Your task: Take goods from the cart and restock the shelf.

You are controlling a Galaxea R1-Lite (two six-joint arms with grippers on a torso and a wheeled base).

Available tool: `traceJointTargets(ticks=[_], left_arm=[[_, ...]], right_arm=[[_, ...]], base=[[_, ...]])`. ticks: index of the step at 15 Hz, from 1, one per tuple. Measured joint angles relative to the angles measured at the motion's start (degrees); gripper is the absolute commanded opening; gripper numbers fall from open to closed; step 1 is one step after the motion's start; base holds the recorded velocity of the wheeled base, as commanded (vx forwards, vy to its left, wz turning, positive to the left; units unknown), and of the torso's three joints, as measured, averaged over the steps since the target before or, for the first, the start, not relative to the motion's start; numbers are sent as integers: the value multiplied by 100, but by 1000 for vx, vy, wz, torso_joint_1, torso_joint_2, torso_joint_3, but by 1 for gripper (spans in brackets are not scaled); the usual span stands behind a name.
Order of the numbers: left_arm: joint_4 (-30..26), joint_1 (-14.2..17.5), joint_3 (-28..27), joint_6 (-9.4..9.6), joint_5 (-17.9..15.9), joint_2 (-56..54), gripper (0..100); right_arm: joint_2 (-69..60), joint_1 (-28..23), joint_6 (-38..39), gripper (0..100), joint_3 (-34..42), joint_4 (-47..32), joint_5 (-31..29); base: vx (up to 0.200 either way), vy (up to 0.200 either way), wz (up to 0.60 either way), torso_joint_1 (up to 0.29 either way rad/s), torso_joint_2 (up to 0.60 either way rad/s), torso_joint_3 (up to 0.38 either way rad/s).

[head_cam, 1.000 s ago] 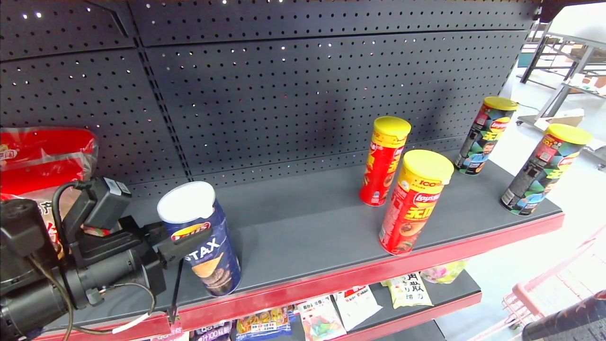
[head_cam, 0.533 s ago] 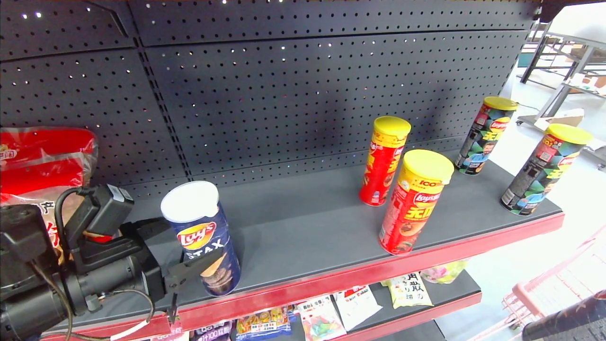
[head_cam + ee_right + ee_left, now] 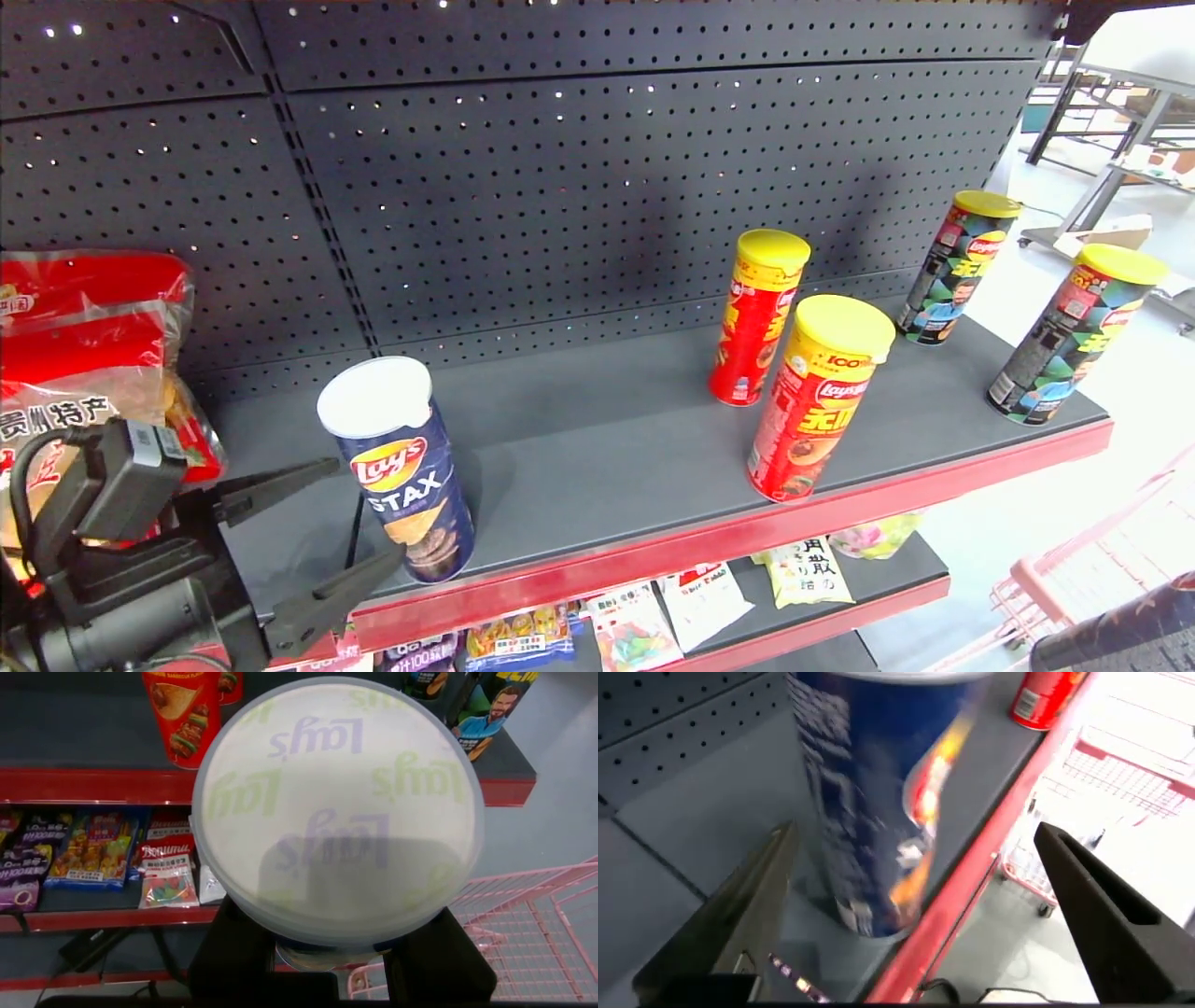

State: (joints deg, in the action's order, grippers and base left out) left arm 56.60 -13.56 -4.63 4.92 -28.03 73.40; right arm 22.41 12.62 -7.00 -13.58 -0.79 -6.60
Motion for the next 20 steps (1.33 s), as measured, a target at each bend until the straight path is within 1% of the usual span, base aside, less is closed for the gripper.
traceJointTargets(ticks=[1, 3, 4, 5, 6, 8, 9, 10, 11, 12, 13, 14, 16, 19, 20], left_arm=[[-128, 11, 67, -2, 61, -152, 100], [-591, 48, 146, -2, 338, -634, 100], [-1062, 80, 155, 0, 525, -1018, 100], [-1705, 132, 133, 0, 674, -1442, 100], [-2480, 206, 37, 5, 772, -1855, 100], [-5236, 488, -462, 68, 929, -2898, 100], [-6239, 618, -783, 93, 939, -3374, 100], [-6858, 719, -1046, 88, 907, -3792, 100], [-7149, 811, -1223, 38, 837, -4264, 100], [-7217, 863, -1278, -33, 794, -4554, 100], [-7234, 909, -1309, -91, 769, -4832, 100], [-7166, 926, -1323, -99, 764, -4986, 100], [-6968, 934, -1334, -55, 762, -5143, 100], [-6933, 931, -1331, 319, 751, -5232, 100], [-6933, 926, -1320, 489, 736, -5241, 100]], right_arm=[[0, 0, 0, 0, 13, 0, -18], [2, -24, -48, 0, 24, -11, -158], [24, -80, -107, 0, 9, -18, -345], [99, -140, -156, 0, -28, -2, -413], [190, -168, -165, 0, -41, 30, -407], [352, -232, -180, 0, -74, 9, -402], [396, -239, -206, 0, -119, 0, -399], [452, -236, -241, 0, -152, -44, -388], [501, -226, -266, 0, -179, -55, -347], [527, -212, -279, 0, -182, -71, -178], [542, -201, -336, 0, -179, -93, 11], [560, -199, -378, 0, -179, -104, 28], [575, -188, -441, 0, -179, -101, 48], [581, -182, -449, 0, -201, -99, 52], [584, -184, -455, 0, -205, -99, 52]], base=[[0, 0, 0, 0, 0, 0], [0, 0, 0, 0, 0, 0], [0, 0, 0, 0, 0, 0], [0, 0, 0, 0, 0, 0], [0, 0, 0, 0, 0, 0], [0, 0, 0, 0, 0, 0], [0, 0, 0, 0, 0, 0], [0, 0, 0, 0, 0, 0], [0, 0, 0, 0, 0, 0], [0, 0, 0, 0, 0, 0], [0, 0, 0, 0, 0, 0], [0, 0, 0, 0, 0, 0], [0, 0, 0, 0, 0, 0], [0, 0, 0, 0, 0, 0], [0, 0, 0, 0, 0, 0]])
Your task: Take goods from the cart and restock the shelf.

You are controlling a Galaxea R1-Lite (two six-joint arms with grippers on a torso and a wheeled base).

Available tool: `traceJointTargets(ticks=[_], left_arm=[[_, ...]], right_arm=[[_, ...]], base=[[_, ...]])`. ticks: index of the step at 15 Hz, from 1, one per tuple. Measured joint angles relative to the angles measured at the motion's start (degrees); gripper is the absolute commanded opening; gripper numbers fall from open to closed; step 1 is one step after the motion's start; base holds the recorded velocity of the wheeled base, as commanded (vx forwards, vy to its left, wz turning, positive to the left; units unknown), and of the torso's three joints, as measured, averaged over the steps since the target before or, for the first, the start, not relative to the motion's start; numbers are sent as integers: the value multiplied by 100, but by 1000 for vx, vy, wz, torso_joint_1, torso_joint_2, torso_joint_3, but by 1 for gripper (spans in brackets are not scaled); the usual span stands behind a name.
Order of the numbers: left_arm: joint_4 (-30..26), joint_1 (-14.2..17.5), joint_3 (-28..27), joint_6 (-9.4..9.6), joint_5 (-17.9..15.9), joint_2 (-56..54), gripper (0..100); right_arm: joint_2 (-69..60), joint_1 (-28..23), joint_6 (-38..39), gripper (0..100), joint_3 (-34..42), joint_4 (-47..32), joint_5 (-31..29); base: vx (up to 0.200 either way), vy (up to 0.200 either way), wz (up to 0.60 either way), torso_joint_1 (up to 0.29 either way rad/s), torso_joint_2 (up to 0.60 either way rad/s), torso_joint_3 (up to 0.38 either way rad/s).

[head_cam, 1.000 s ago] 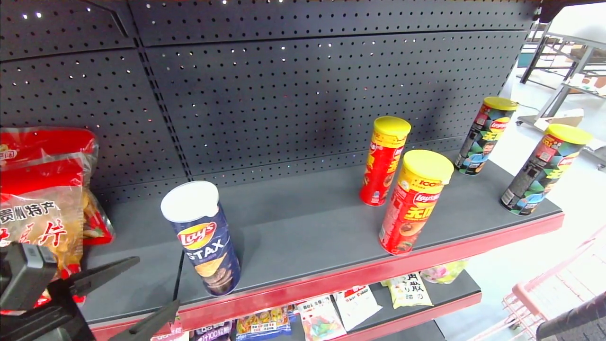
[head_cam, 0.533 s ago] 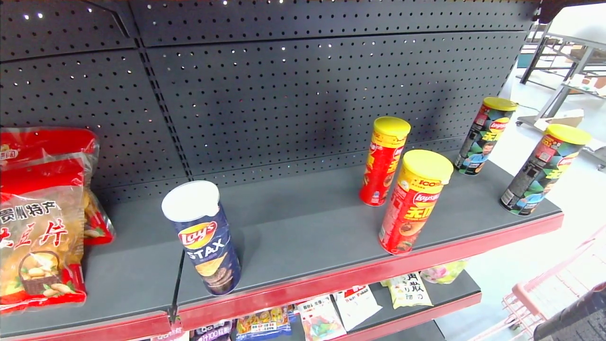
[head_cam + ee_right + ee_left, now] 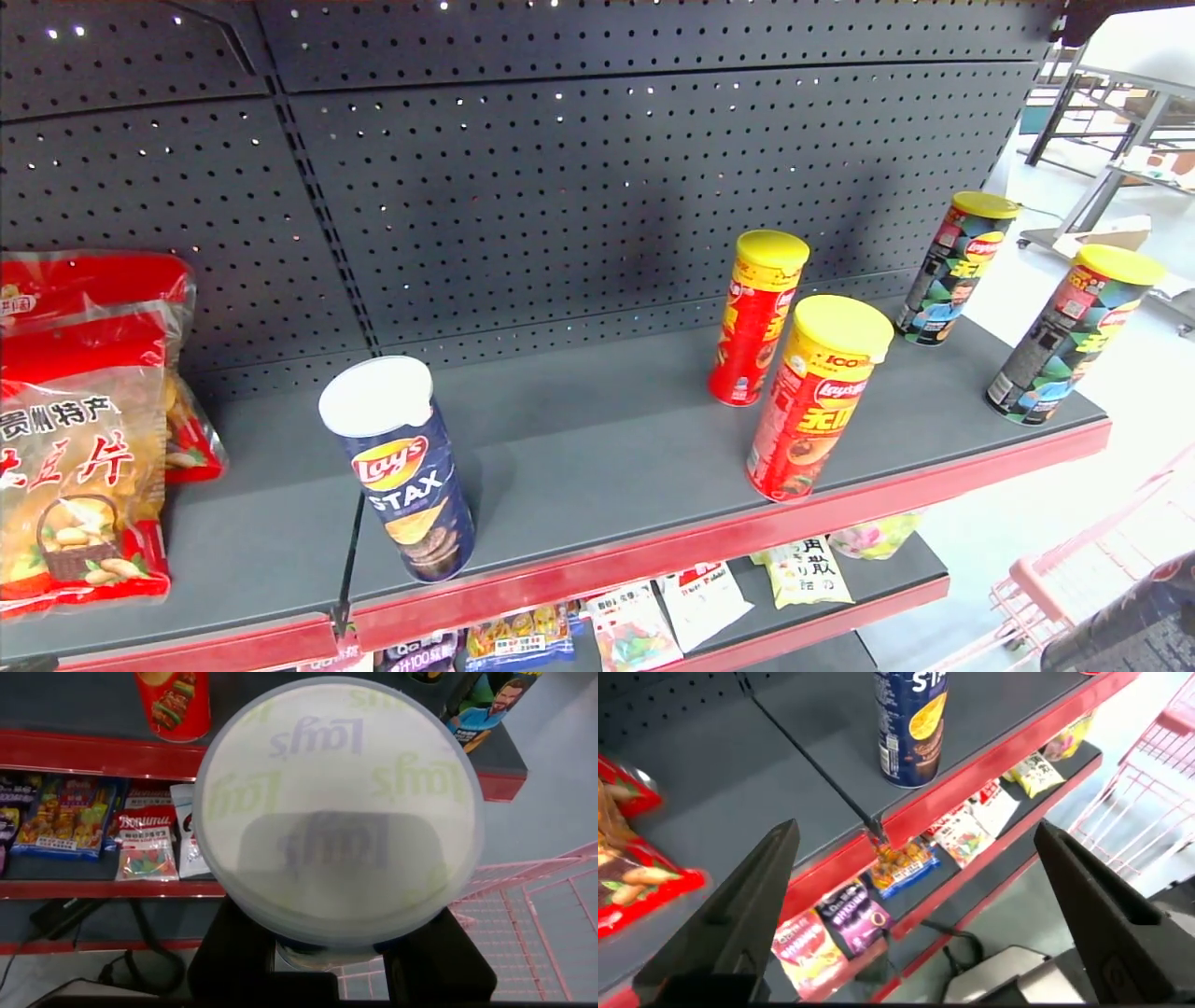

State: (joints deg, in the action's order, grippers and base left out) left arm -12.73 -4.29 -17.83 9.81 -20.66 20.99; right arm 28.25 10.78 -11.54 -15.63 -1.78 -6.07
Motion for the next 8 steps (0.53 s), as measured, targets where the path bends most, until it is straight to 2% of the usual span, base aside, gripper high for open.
traceJointTargets(ticks=[2, 5, 8], left_arm=[[6, -9, -2, 91, -16, 20, 100], [11, -11, -22, 100, -7, 39, 100], [12, -11, -18, 138, -9, 30, 100]], right_arm=[[6, 0, -6, 0, -33, 1, 0], [22, -4, -68, 0, -74, 15, -6], [33, -4, -145, 0, -116, 17, 0]], base=[[0, 0, 0, 0, 0, 0], [-200, 0, 0, 12, 6, 1], [0, 0, 0, 0, 0, 0]])
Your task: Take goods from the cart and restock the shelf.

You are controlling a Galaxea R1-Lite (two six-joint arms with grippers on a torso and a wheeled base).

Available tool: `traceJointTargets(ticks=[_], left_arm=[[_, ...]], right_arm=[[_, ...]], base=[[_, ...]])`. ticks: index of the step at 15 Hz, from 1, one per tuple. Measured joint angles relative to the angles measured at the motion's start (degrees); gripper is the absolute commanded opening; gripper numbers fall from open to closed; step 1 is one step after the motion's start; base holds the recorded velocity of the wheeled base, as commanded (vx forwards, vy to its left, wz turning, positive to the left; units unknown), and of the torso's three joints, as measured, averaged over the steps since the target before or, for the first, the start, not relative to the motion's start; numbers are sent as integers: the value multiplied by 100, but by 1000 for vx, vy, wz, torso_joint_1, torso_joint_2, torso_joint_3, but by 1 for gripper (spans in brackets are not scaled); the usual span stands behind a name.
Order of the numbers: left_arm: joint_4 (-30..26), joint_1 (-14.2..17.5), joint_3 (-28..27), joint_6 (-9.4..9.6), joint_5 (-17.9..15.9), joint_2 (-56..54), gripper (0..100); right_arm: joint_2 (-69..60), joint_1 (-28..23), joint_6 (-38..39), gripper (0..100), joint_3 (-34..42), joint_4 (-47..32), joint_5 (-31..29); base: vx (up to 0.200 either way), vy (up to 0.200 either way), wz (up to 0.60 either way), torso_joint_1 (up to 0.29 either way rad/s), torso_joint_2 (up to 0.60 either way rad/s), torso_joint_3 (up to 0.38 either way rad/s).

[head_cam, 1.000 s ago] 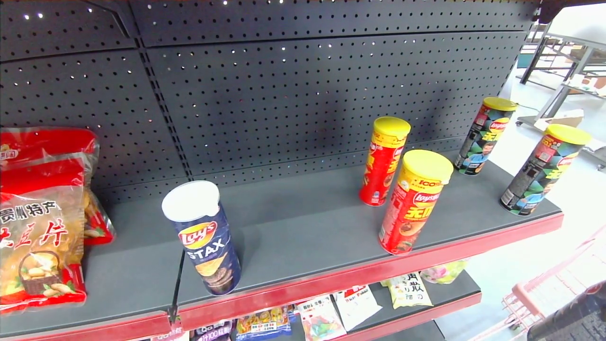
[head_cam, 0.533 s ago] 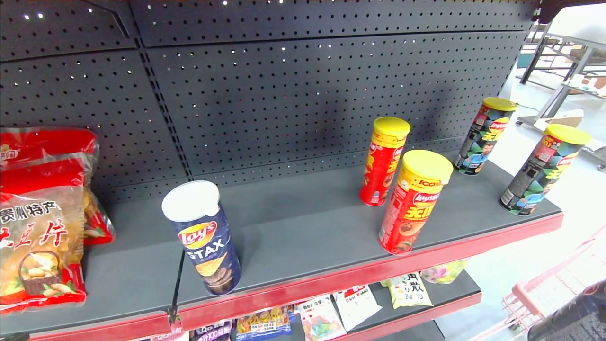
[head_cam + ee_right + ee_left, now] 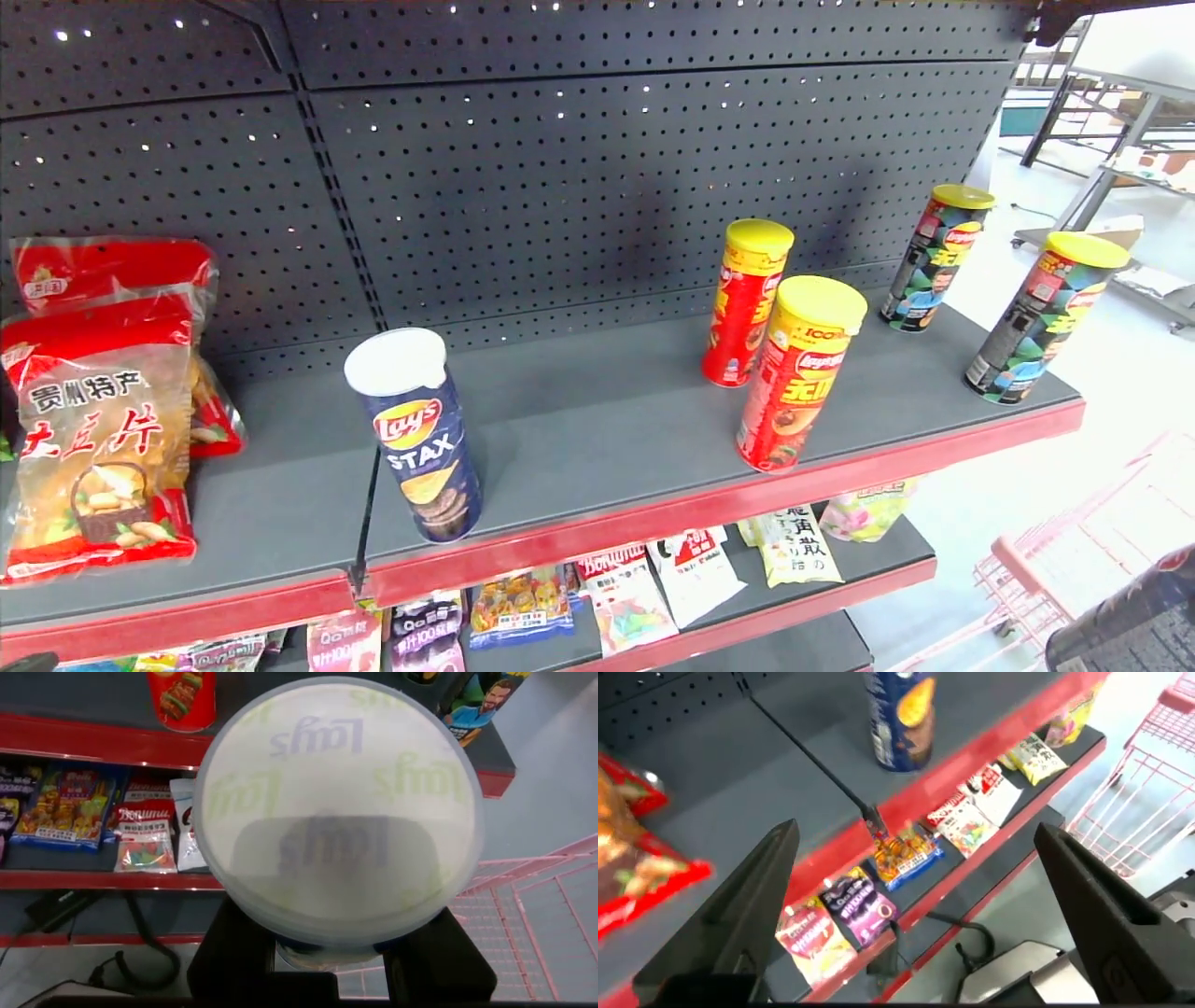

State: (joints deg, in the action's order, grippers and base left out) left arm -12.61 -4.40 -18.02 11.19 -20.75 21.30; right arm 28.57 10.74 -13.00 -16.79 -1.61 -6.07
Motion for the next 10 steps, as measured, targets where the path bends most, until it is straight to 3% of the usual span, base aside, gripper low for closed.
traceJointTargets(ticks=[8, 10], left_arm=[[-6, 2, 94, 7, 0, -162, 100], [-6, 0, 102, 16, 9, -190, 100]], right_arm=[[45, 11, -17, 0, -63, 0, 41], [80, 9, -17, 0, -49, -5, 72]], base=[[0, 0, 600, 7, 4, -2], [0, 0, 0, 0, 0, 0]])
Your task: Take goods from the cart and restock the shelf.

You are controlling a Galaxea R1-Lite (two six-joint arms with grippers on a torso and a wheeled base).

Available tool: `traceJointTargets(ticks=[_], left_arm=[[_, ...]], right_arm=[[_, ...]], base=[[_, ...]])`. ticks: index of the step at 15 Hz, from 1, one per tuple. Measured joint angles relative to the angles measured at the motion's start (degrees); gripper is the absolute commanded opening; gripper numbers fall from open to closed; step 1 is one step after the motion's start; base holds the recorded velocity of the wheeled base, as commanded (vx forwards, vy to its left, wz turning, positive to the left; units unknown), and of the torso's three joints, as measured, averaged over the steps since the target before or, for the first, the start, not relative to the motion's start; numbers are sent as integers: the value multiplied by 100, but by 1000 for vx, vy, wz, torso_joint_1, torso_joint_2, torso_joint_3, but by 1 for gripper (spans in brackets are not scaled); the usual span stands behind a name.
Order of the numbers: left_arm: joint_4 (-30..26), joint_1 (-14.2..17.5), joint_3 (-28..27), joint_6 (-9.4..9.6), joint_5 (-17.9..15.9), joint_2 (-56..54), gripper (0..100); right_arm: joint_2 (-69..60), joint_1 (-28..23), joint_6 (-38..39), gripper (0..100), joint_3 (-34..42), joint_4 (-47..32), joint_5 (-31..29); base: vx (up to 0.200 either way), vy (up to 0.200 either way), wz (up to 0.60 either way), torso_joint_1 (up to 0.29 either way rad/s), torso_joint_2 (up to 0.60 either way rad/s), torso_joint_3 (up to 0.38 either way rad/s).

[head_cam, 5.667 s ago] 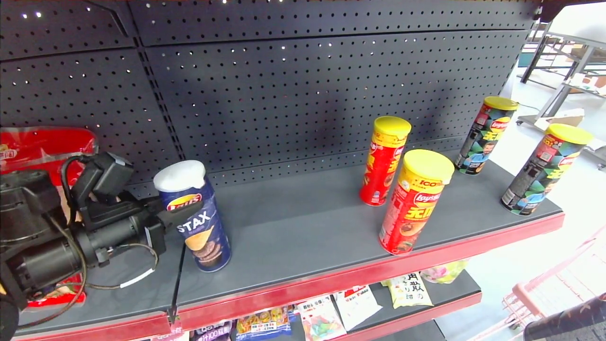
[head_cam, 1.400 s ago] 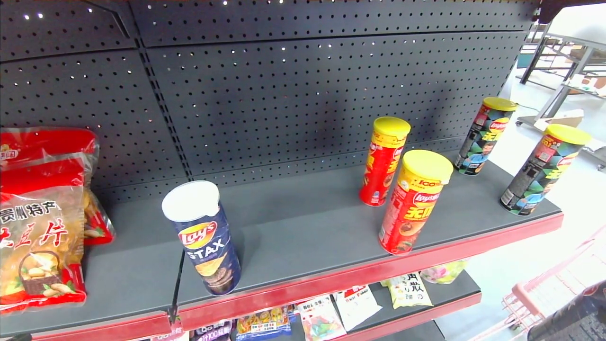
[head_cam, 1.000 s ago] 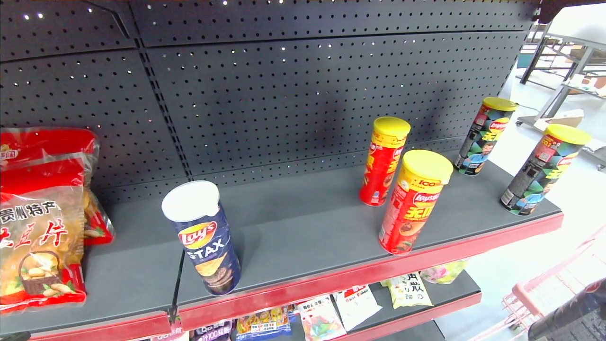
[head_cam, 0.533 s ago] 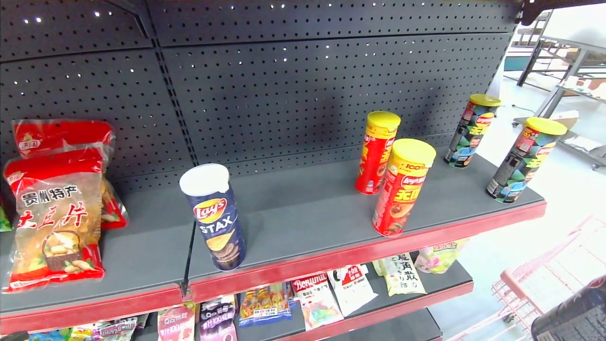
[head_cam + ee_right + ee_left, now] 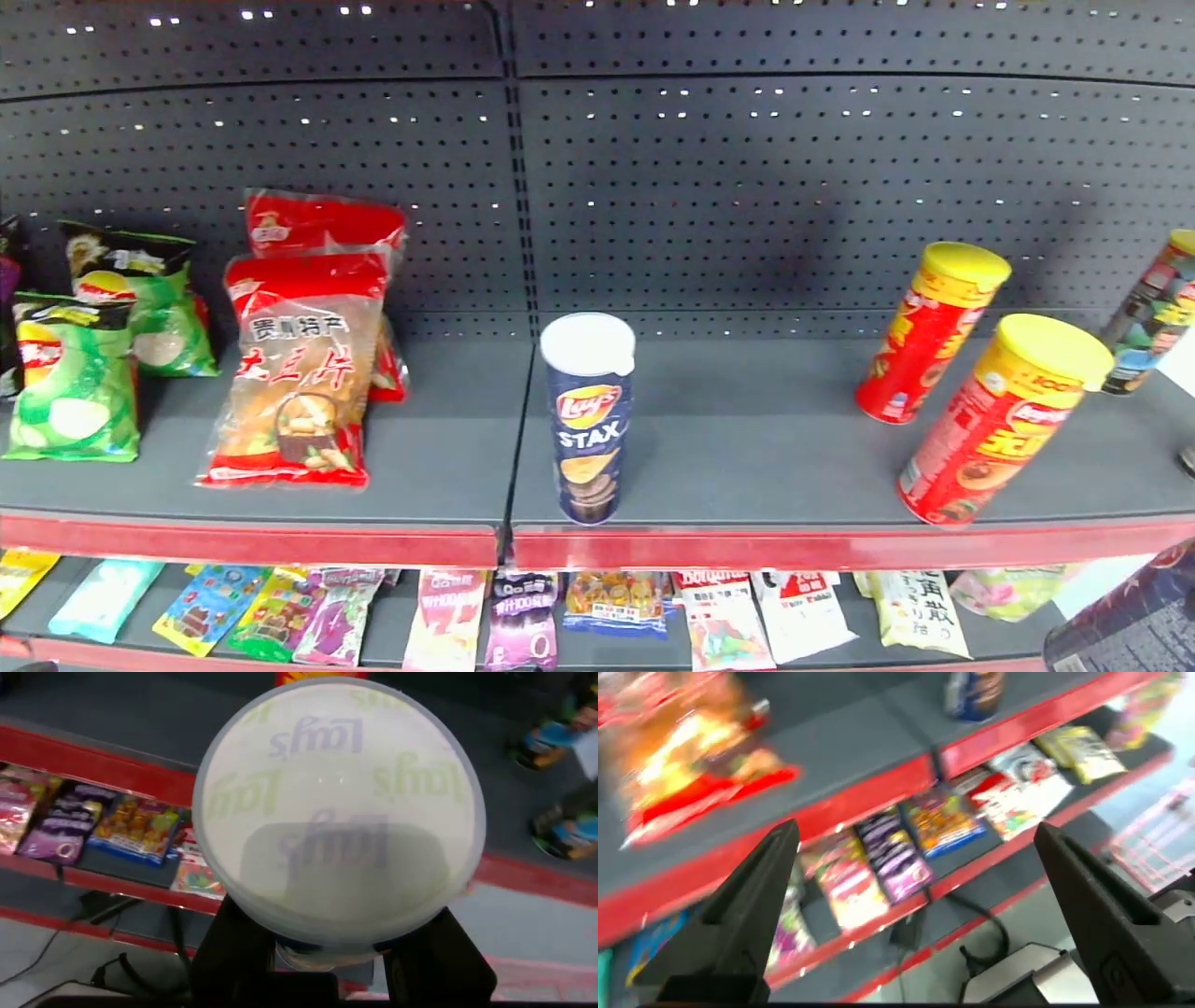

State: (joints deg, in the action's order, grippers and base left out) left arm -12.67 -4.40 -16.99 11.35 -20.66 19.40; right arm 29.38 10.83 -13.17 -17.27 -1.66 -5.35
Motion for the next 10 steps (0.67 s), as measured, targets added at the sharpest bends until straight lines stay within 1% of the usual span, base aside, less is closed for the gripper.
traceJointTargets(ticks=[1, 3, 4, 5, 6, 7, 8, 9, 10], left_arm=[[-2, 5, 5, 41, 15, -29, 100], [-16, 0, 99, 307, 85, -146, 100], [-20, 2, 167, 393, 107, -251, 100], [-27, 5, 272, 430, 145, -385, 100], [-41, 7, 396, 439, 343, -510, 100], [-35, 13, 528, 386, 597, -601, 100], [-27, 22, 636, 266, 720, -695, 100], [-20, 29, 733, 138, 802, -829, 100], [-20, 29, 818, -46, 951, -1003, 100]], right_arm=[[27, 2, 0, 0, 2, 5, 16], [85, 17, 0, 0, -35, 35, 201], [113, 37, 11, 0, -102, 22, 413], [140, 50, 33, 0, -174, 11, 727], [177, 57, 52, 0, -262, 21, 1068], [236, 74, 63, 0, -323, 43, 1265], [315, 85, 59, 0, -384, 76, 1353], [452, 129, 44, 0, -478, 79, 1459], [639, 234, 37, 0, -640, 101, 1542]], base=[[0, 0, 0, 0, 0, 0], [0, 0, 0, 0, 0, 0], [0, 0, 0, 0, 0, 0], [0, 0, 0, 0, 0, 0], [0, 0, 0, 0, 0, 0], [0, 0, 0, 0, 0, 0], [0, 0, 0, 0, 0, 0], [0, 0, 0, 0, 0, 0], [0, 0, 0, 0, 0, 0]])
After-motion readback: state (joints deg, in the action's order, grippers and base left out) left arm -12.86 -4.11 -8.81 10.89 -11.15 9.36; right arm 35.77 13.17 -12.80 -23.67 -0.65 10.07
